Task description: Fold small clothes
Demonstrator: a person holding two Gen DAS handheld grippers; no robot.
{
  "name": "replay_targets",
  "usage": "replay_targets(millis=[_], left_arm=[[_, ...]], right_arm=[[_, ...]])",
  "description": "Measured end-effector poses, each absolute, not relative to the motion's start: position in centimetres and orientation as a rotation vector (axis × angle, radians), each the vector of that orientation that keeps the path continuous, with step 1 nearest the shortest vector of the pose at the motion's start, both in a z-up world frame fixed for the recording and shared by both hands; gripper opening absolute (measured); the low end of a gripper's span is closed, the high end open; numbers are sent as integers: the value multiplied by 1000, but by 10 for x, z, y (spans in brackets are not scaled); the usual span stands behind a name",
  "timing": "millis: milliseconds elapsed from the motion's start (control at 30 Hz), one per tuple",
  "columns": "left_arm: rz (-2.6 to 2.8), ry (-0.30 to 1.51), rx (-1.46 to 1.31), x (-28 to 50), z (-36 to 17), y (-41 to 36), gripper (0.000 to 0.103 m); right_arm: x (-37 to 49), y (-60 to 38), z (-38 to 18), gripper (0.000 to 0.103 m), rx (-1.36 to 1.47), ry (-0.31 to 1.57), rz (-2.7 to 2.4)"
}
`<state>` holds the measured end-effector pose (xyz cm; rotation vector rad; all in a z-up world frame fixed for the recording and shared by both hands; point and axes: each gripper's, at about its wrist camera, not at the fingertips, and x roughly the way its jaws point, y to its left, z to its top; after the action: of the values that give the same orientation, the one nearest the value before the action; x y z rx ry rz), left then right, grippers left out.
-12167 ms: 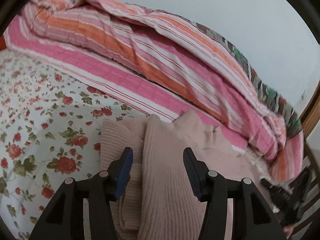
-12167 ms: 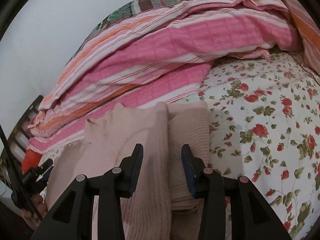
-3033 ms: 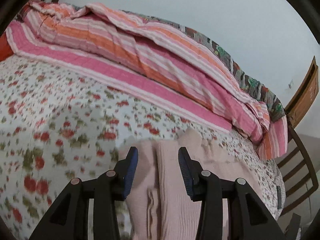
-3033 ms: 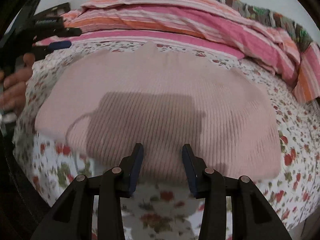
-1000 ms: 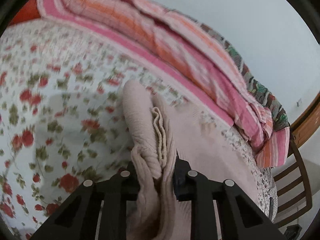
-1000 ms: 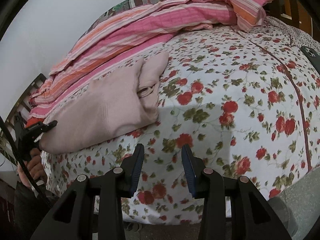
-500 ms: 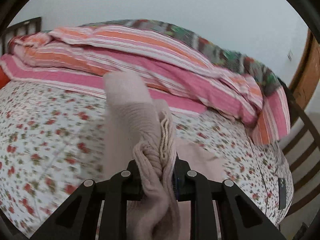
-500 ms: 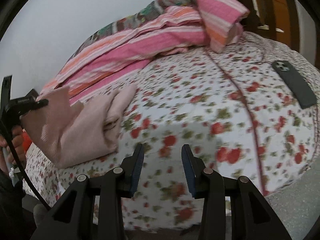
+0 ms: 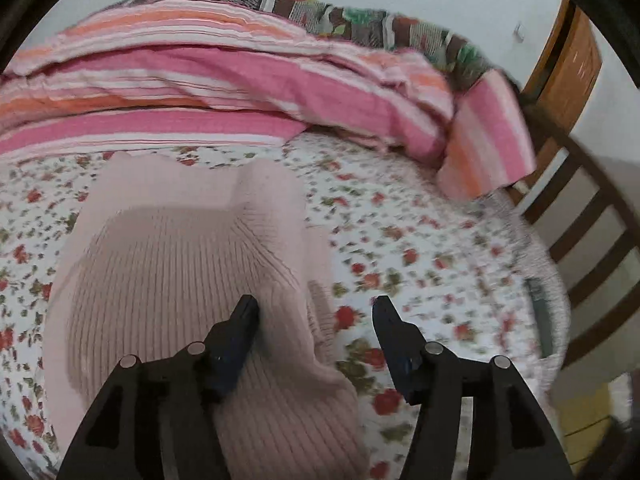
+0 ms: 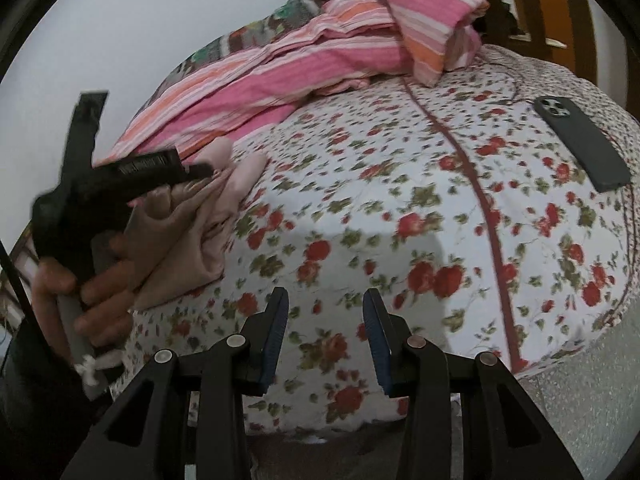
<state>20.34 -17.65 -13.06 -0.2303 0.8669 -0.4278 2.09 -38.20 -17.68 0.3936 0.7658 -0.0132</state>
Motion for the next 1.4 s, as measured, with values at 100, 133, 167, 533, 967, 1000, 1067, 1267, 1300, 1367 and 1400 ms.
replay_targets(millis=[100, 133, 167, 533, 967, 1000, 1067, 1267, 1300, 1367, 1400], left_arm=[[-450, 848, -318, 202, -119, -149, 57], [-439, 837, -333, 203, -116, -140, 57], [-432, 827, -343, 204, -113, -133, 57], [-253, 781, -281, 222, -118, -44, 57], [-338, 696, -267, 260, -138, 10, 57], [-347, 687, -274, 262, -142, 12, 57], [-366, 676, -300, 263, -151, 18, 57], [-412, 694, -374, 269, -166, 29, 57], [-423, 695, -385, 270, -164, 30, 57], [-445, 695, -390, 270, -164, 30, 57], [-454, 702, -381, 270, -164, 27, 57]], right_arm=[[28, -375, -172, 39, 388, 757, 25], [31, -373, -169, 39, 387, 748, 42], [36, -372, -166, 39, 387, 739, 62], [120, -330, -132, 58, 500, 698, 309], [237, -295, -166, 49, 561, 926, 199], [241, -290, -165, 34, 530, 924, 192], [240, -282, -156, 27, 448, 872, 194], [193, -270, -132, 22, 236, 609, 232], [192, -276, -146, 22, 250, 649, 181], [195, -282, -167, 23, 283, 742, 115], [194, -287, -176, 26, 302, 761, 100]])
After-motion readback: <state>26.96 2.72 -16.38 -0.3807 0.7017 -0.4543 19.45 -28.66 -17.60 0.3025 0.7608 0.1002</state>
